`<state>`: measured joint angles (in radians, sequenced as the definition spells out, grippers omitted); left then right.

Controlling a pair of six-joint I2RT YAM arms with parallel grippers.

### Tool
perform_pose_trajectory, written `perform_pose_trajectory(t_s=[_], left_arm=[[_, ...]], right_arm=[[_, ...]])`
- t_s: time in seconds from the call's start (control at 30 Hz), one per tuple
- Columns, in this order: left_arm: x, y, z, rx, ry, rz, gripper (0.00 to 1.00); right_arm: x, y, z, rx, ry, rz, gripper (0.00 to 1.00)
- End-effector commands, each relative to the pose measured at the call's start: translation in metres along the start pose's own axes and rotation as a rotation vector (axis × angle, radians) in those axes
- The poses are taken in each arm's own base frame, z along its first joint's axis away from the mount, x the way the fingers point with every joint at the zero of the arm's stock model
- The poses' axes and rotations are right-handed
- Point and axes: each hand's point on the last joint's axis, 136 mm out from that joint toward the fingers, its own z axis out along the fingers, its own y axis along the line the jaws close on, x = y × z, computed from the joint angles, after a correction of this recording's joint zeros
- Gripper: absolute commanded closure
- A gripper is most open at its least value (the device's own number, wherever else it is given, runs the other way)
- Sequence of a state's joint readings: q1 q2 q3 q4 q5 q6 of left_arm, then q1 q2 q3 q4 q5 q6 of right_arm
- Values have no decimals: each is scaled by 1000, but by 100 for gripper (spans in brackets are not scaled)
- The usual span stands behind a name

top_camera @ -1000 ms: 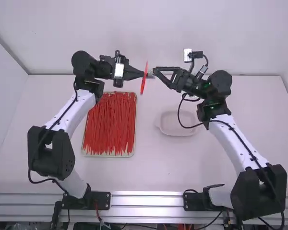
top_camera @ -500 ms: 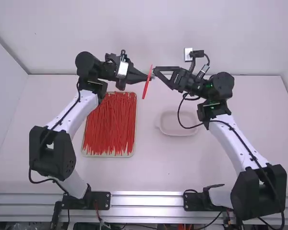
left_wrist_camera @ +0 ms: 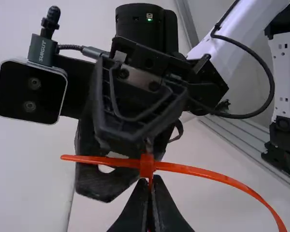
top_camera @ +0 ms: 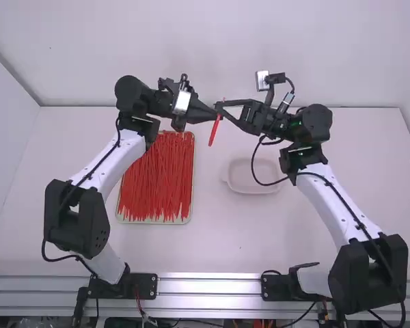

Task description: Fasten the cable tie

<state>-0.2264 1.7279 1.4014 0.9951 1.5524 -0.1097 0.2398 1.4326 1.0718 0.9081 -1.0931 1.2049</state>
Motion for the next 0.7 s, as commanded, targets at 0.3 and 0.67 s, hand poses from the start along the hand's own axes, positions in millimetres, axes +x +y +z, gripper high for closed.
perform_pose_trajectory(t_s=[0.3, 0.67], left_arm=[[-13, -4, 1, 16, 1, -29, 98], [-3, -3, 1, 16, 2, -156, 98]], right_arm=[[4, 9, 3, -27, 36, -22, 100], [-7, 11, -2, -23, -7, -58, 100]])
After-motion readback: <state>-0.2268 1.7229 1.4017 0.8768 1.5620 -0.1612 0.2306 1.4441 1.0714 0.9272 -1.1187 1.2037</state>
